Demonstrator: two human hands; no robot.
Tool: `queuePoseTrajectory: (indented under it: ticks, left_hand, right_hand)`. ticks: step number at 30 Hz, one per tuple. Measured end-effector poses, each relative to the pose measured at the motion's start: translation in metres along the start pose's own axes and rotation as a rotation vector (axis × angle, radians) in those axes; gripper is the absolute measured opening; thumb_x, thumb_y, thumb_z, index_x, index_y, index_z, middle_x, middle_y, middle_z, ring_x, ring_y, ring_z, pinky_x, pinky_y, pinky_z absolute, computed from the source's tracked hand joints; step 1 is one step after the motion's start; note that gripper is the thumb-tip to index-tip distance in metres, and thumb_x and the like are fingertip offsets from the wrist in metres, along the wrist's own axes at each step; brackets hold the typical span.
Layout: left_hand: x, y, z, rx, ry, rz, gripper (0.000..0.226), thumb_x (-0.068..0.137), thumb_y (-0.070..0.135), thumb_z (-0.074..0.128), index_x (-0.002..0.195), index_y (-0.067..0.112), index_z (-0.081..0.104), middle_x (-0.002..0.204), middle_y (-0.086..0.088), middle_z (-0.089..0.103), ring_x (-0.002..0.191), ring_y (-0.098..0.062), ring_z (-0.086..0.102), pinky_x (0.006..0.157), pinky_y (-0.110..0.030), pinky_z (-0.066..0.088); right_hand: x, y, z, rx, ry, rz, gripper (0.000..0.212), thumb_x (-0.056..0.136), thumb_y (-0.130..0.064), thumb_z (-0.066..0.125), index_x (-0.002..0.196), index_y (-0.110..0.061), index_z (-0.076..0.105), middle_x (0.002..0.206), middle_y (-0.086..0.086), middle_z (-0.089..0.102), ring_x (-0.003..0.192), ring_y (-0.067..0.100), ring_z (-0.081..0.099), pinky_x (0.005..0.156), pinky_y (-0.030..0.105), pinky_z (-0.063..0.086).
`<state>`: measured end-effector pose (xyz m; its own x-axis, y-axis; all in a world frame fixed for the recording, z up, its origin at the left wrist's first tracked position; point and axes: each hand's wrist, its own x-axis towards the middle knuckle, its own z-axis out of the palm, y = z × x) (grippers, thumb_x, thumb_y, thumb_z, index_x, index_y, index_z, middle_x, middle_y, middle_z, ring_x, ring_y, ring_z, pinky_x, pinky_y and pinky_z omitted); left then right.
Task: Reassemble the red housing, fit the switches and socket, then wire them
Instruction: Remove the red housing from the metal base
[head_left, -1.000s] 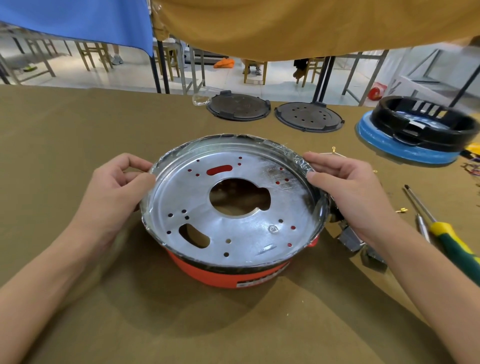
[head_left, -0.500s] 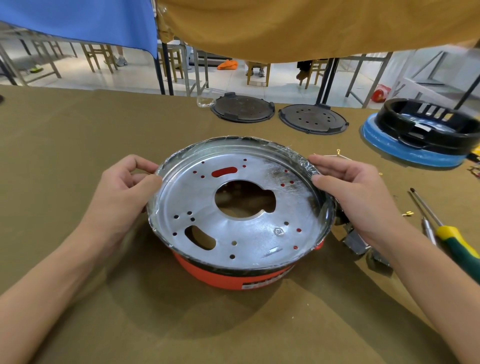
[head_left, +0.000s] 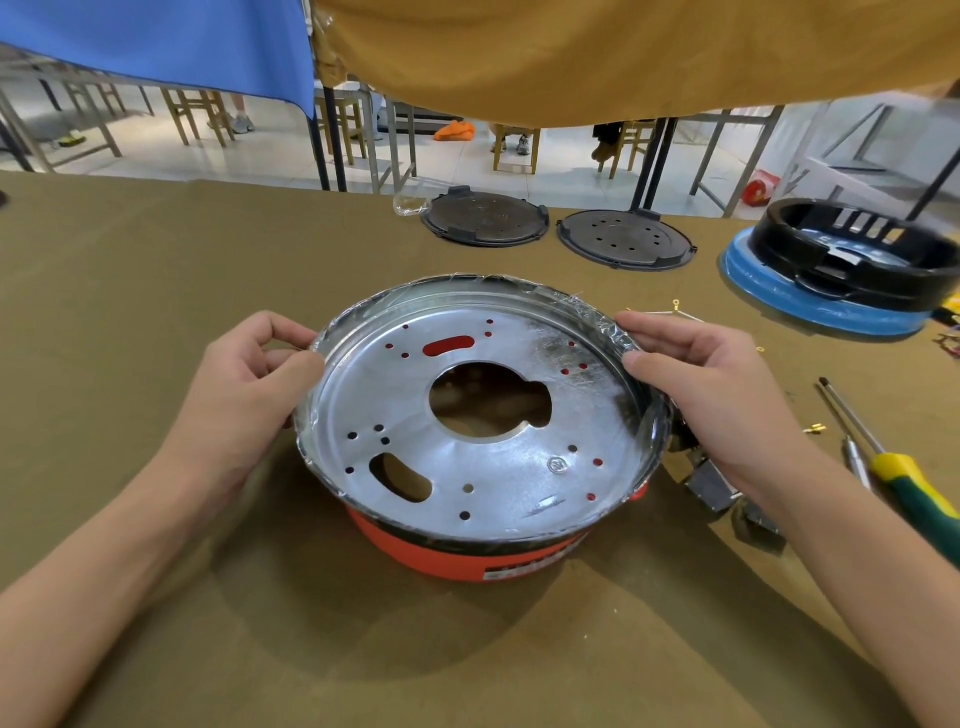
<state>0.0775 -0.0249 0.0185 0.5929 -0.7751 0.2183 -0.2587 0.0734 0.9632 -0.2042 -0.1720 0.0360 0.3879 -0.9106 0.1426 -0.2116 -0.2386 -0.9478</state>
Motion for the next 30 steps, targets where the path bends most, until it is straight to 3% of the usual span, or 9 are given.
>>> queuePoseTrajectory:
  ticks: [30]
  left_hand:
    - [0.0007,-0.0043,0.0014,-0.019,0.009,0.009,0.012,0.093,-0.005,0.054,0.091,0.006,0.058,0.051,0.003,0.062,0.040,-0.009,0.049,0.041,-0.015,0.040]
  right_hand:
    - [-0.0028,-0.0027,0.0019,0.001,0.001,0.018,0.039,0.093,-0.004,0.060,0.129,-0.021,0.064,0.110,-0.011,0.074,0.097,0.006,0.071,0.079,0.025,0.060]
